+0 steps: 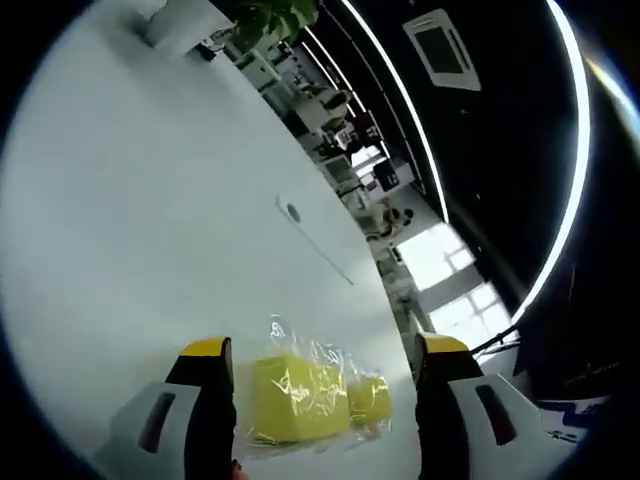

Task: Compare the silicone blocks by pressing each to a similar depth, holding the contact briefly, and releasing to observe deformation and rebound differences across the visible hardness samples.

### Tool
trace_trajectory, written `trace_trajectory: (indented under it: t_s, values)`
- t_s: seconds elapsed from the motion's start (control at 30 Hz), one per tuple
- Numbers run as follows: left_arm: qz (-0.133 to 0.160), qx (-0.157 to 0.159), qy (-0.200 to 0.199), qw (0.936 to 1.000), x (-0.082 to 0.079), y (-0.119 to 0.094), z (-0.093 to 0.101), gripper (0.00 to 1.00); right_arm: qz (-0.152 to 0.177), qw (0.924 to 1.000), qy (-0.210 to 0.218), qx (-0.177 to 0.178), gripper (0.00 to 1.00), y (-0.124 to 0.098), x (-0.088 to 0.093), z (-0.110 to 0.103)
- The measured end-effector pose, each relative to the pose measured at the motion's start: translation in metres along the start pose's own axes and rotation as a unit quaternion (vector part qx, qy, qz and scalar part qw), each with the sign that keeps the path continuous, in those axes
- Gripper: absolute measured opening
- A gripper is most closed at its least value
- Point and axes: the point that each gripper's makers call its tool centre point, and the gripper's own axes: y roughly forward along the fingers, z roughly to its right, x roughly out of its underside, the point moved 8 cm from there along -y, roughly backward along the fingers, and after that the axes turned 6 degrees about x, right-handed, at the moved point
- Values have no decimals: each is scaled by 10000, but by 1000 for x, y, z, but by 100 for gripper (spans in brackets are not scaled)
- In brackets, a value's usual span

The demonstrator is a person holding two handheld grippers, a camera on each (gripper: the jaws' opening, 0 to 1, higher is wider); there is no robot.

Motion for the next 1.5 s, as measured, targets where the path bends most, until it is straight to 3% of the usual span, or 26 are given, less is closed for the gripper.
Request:
trace_trajectory:
  t_s: [0.23, 0.7, 0.9, 1.0, 1.1, 1.2, 1.33, 1.5]
  values:
    - [204, 124, -666, 9975, 1, 16, -11, 64, -56, 10000, 51, 1, 46, 2, 1, 3]
    - [-342, 214, -740, 9964, 4, 43, -30, 40, -169, 9998, 129, 58, 43, 3, -1, 15]
    - [-624, 147, -552, 9964, 6, 45, -35, 24, -79, 9998, 169, 82, 44, 2, -5, 18]
    - [-735, 80, -495, 9960, 7, 44, -37, 11, -89, 9998, 146, 82, 44, 2, -5, 18]
    - [-807, 197, -528, 9951, 7, 44, -35, 7, -120, 9998, 137, 75, 44, 2, -4, 18]
    - [-840, 402, -299, 9952, 7, 45, -30, 1, -126, 9998, 140, 71, 44, 3, -4, 18]
    - [-910, 428, -145, 9948, 6, 47, -24, 0, -164, 9998, 107, 60, 43, 3, -3, 18]
    - [-1014, 44, 401, 9940, 5, 43, -16, 0, -155, 9998, 96, 52, 43, 2, -4, 17]
